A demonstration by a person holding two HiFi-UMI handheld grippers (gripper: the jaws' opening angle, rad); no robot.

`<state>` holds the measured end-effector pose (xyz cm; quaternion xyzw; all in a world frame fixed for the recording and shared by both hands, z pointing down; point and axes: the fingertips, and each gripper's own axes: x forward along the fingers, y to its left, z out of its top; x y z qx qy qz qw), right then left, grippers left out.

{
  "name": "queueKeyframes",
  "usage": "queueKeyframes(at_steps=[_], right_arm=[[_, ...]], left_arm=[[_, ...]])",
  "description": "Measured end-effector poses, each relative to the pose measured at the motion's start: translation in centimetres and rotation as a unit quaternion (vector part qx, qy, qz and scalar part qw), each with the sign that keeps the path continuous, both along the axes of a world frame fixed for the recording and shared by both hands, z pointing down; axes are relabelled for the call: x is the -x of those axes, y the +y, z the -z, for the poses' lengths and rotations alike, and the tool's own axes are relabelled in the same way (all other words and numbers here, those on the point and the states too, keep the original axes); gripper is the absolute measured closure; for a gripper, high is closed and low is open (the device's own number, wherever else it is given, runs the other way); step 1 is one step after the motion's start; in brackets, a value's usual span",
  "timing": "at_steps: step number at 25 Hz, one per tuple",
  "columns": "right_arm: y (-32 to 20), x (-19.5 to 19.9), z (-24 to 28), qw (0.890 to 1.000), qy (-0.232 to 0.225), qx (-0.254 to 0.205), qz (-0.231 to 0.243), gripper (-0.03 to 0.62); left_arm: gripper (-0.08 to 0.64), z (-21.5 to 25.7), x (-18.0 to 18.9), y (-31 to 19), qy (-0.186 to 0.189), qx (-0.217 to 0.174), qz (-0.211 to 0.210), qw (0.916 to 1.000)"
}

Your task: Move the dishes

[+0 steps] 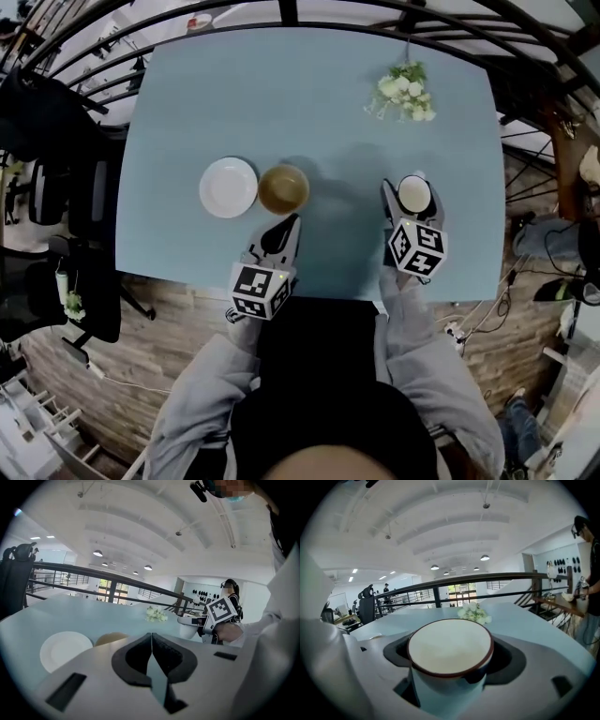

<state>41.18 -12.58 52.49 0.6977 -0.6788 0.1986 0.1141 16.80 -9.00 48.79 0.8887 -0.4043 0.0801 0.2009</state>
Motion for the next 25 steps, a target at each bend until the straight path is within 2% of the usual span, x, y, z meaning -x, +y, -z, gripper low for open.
queueKeyframes(at_steps=[7, 14, 20, 25], right_arm=[[-0.8, 7.0, -0.9, 0.998, -0.008, 0.0, 0.069, 0.158], [-1.3, 12.5, -2.5, 0.99, 0.0, 0.005, 0.141, 0.158], [-1.9, 15.1, -3.7, 0.981, 0.012, 0.002, 0.194, 0.158], [-2.6, 15.7, -4.6, 0.976, 0.016, 0.005, 0.216, 0.158]], left_arm=[[0.543, -0.1, 4.9, 0.0, -0.004, -0.001, 0.038, 0.9993], [0.543, -1.2, 9.2, 0.1, -0.011, 0.011, 0.081, 0.9966], [0.542, -2.2, 11.2, 0.1, -0.016, 0.022, 0.108, 0.9938], [0.543, -2.8, 11.8, 0.3, -0.023, 0.032, 0.121, 0.9918]])
